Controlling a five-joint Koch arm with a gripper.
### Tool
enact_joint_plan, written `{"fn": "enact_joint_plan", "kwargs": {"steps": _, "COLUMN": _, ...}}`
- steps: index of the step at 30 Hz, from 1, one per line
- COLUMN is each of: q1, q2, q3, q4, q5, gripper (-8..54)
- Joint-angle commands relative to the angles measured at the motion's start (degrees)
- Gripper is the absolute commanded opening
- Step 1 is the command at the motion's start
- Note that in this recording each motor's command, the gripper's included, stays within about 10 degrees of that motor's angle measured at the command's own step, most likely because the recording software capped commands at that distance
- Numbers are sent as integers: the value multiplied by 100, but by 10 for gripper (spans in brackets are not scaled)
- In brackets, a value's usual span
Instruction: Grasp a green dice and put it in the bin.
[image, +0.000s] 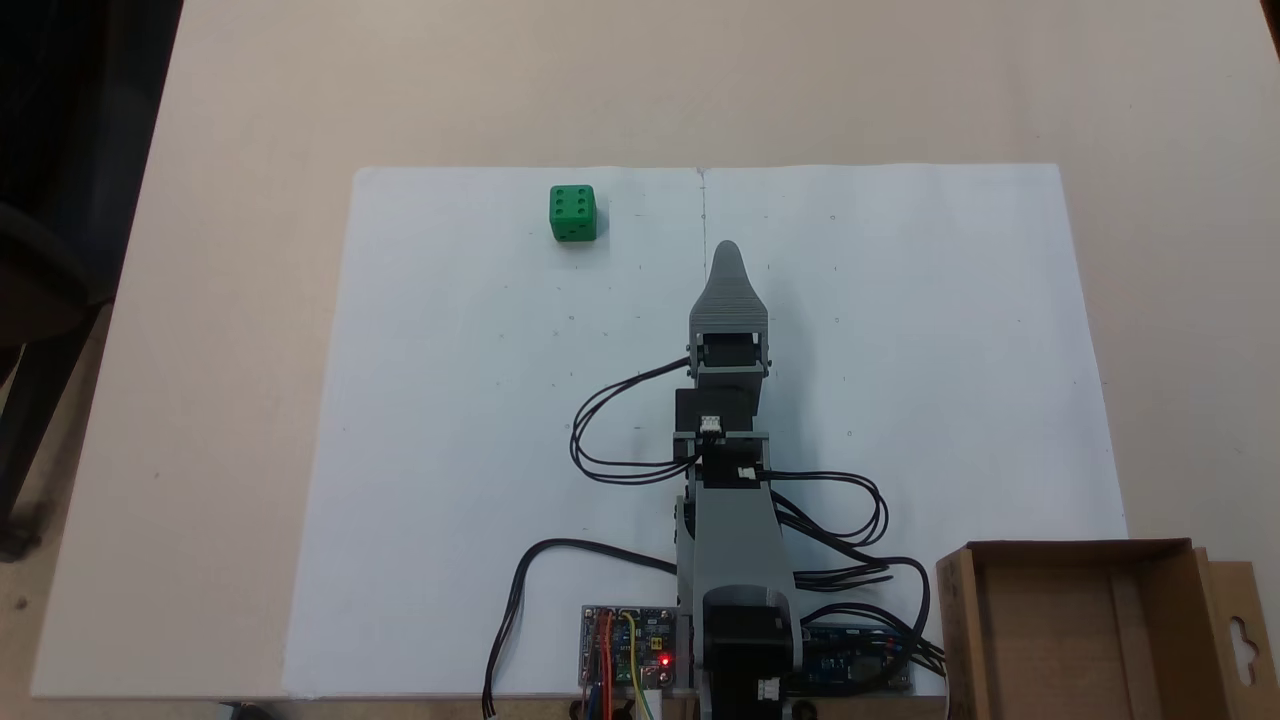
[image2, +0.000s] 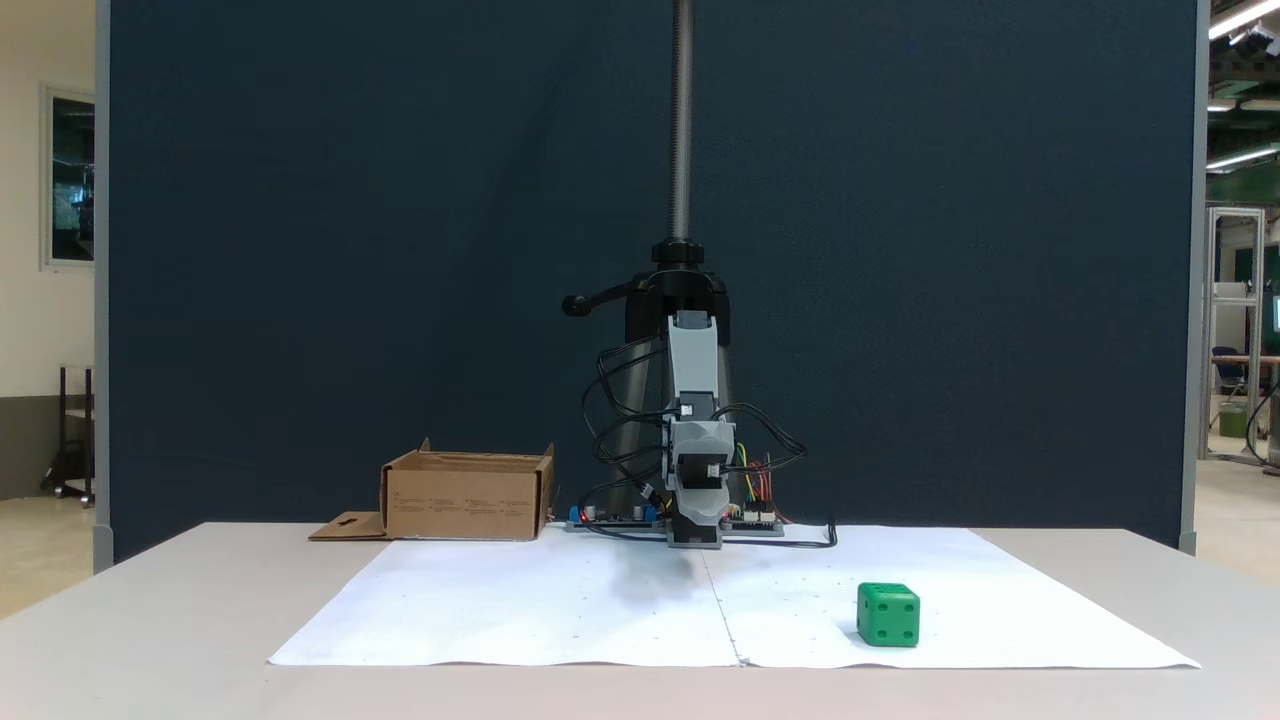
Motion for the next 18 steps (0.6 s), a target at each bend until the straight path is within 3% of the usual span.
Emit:
{"fn": "enact_joint_plan", "kwargs": {"steps": 1, "q1": -79, "q2": 563, "q3": -316, "q4": 439, "q5": -431, "gripper": 414}}
{"fn": "enact_joint_plan", "kwargs": {"steps": 11, "q1": -729, "q2": 431, "q3": -1811, "q4": 2909, "q5": -404, "gripper": 414}}
{"fn": "enact_joint_plan", "kwargs": {"steps": 18, "q1": -1046, "q2": -1230, "q3": -3445, "q4": 4799, "q5": -352, "gripper": 414}}
